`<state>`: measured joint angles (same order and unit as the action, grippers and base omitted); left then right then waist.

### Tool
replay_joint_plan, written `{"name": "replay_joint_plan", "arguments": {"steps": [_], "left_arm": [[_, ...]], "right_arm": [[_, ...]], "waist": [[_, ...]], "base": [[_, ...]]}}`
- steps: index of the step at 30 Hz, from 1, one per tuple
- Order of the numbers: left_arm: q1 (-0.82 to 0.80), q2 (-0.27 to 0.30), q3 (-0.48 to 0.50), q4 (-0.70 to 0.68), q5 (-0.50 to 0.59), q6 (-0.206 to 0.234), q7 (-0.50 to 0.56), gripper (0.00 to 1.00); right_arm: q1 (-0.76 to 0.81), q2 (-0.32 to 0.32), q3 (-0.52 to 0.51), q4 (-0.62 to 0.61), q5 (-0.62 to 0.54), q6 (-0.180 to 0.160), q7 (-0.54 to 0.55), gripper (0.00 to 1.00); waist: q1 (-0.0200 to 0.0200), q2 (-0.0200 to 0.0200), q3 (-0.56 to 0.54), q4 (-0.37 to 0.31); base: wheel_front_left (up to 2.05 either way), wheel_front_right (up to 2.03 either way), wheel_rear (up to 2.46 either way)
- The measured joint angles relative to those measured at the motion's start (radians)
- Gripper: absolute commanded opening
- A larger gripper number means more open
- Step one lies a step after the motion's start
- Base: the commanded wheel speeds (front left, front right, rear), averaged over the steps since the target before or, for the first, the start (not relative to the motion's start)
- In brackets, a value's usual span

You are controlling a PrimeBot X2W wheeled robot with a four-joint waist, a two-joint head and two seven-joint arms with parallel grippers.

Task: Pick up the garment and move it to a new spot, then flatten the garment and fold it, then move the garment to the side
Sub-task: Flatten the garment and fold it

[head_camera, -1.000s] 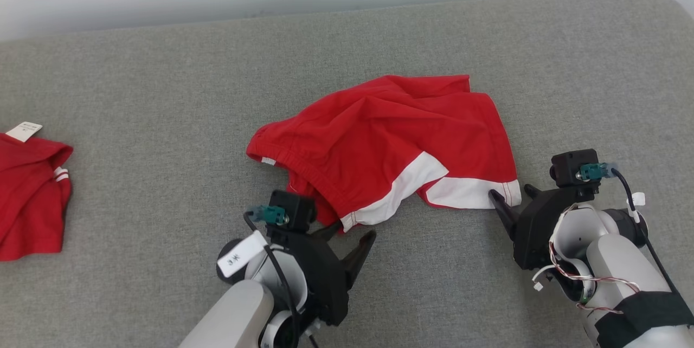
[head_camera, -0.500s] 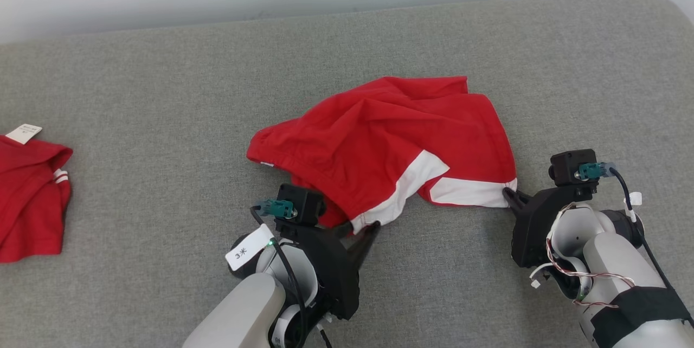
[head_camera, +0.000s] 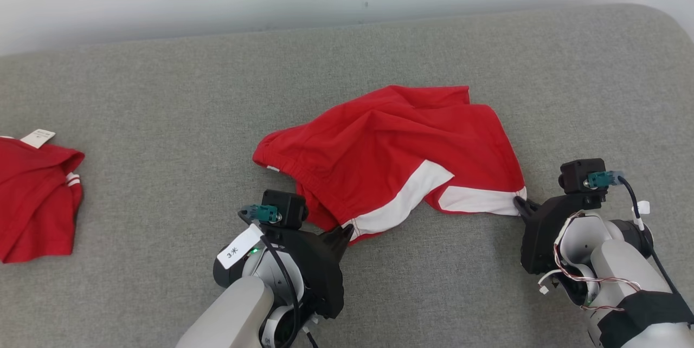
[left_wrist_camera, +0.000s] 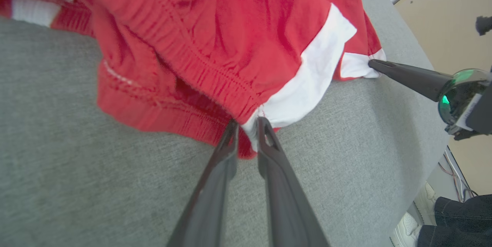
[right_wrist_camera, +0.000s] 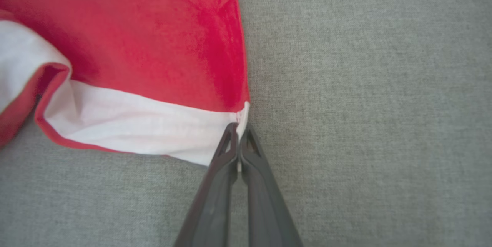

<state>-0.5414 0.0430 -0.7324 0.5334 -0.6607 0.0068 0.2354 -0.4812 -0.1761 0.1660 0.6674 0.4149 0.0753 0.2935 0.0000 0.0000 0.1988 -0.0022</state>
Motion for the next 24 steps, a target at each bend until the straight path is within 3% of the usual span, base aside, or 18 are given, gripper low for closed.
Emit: {"name": "replay_joint_plan", "arguments": {"steps": [1,2,10,16,24], "left_arm": [[0.000,0.001,0.001,0.004,0.000,-0.005,0.000,0.05],[0.000,0.002,0.001,0.004,0.000,-0.007,0.000,0.00],[0.004,0.003,0.021,0.014,-0.015,-0.017,-0.045,0.00],[0.006,0.008,0.105,-0.072,-0.071,-0.035,-0.132,0.00],[0.040,0.052,0.141,-0.188,-0.089,-0.042,-0.195,0.00]], "right_arm": [[0.001,-0.002,-0.001,0.005,0.000,0.000,-0.003,0.00],[0.002,-0.003,-0.001,0.006,0.000,0.000,-0.004,0.00],[0.006,-0.003,-0.013,0.004,0.017,0.004,-0.041,0.00],[0.027,0.040,-0.105,-0.089,0.146,0.023,-0.111,0.00],[0.119,0.003,-0.122,-0.168,0.173,0.030,-0.125,0.00]], "waist": [[0.0000,0.0000,-0.004,0.001],[0.0000,-0.0001,-0.008,0.002],[0.0000,0.0000,-0.041,0.005],[0.0000,-0.0001,-0.077,0.006],[-0.0001,-0.0001,-0.144,0.005]], "base": [[0.00,0.00,0.00],[0.00,0.00,0.00],[0.00,0.00,0.00],[0.00,0.00,0.00],[0.00,0.00,0.00]]}}
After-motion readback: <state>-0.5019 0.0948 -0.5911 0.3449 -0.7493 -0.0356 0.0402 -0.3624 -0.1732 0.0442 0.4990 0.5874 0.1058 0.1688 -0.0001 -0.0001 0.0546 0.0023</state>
